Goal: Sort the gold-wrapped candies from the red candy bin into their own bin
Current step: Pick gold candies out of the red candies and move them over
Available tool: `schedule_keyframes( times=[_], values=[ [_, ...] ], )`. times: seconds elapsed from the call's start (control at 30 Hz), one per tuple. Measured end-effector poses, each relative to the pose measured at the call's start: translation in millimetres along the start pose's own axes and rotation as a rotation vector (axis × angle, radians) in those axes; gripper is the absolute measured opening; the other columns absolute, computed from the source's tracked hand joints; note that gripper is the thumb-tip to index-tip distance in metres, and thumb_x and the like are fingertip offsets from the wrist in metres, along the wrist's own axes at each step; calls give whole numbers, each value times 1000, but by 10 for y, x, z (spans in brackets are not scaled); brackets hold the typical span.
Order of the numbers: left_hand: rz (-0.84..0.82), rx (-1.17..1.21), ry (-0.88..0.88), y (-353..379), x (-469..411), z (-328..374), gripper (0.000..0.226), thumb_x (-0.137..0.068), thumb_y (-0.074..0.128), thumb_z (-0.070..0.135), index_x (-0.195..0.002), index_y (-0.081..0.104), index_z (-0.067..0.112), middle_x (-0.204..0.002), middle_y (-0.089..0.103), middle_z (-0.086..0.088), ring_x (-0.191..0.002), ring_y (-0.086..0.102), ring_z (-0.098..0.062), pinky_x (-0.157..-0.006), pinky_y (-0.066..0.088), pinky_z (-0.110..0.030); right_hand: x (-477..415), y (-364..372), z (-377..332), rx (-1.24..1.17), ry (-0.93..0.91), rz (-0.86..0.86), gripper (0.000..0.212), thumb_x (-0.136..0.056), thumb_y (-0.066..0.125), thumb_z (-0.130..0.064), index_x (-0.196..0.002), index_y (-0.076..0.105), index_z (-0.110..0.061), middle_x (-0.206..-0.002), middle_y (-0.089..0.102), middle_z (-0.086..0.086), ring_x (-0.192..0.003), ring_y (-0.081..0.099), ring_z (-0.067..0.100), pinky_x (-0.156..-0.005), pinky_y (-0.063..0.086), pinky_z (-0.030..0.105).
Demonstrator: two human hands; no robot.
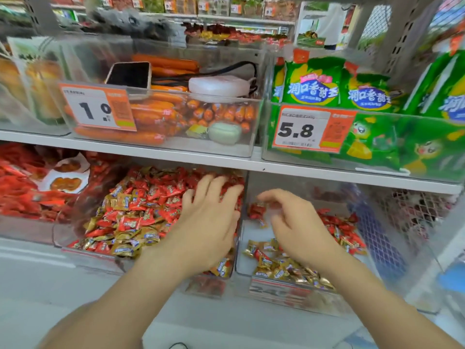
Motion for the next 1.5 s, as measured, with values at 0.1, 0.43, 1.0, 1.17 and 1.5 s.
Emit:
schedule_keyframes(
  times=[0.1, 0.43, 1.0, 1.17, 1.5],
  values=[
    [20, 122, 273, 102, -63, 428, 40, -99, 59, 14, -137, 53, 24, -132, 45, 0, -118, 44, -21, -96, 43, -36, 99, -212, 375, 50, 131, -24, 43, -87, 50, 1, -108, 77, -24, -96, 77, -11, -92, 71, 5, -92, 56, 29],
    [-503, -124, -85, 731, -522, 953, 41, -88, 56, -15, -121, 65, 7, -120, 65, -18, -113, 65, -39, -81, 52, -41, 265, -339, 1418, 309, 402, -246, 14, -88, 66, -6, -90, 76, -15, -97, 75, 7, -98, 72, 29, -82, 61, 43],
    [-457, 133, -262, 1147, -777, 900, 32, -92, 63, 4, -69, 42, 13, -101, 48, -18, -108, 59, -36, -76, 44, -36, 23, -50, 1455, 232, 140, -331, 24, -89, 73, -14, -110, 75, -25, -89, 72, -9, -83, 66, 10, -82, 61, 38],
    [-379, 273, -314, 1097, -881, 981, 15, -94, 60, -2, -81, 65, 6, -117, 40, -17, -98, 56, -34, -82, 47, -35, 29, -319, 1418, -87, 350, -154, 16, -93, 62, -25, -89, 76, -19, -64, 69, -3, -53, 60, 14, -57, 51, 25],
    [-614, 105, -167, 1402, -892, 941, 42, -100, 55, 13, -139, 38, 8, -147, 29, -23, -138, 33, -44, -113, 35, -48, 183, -616, 1677, 250, 442, -3, 34, -87, 57, -6, -52, 57, -4, -46, 49, 7, -42, 37, 20, -76, 63, 48]
  ],
)
Point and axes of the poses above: each hand's wrist, its own x-axis away from the middle knuckle, its own y-axis out of the palm, z = x × y, the point moved 1 cm from there along -x, towards the middle knuckle
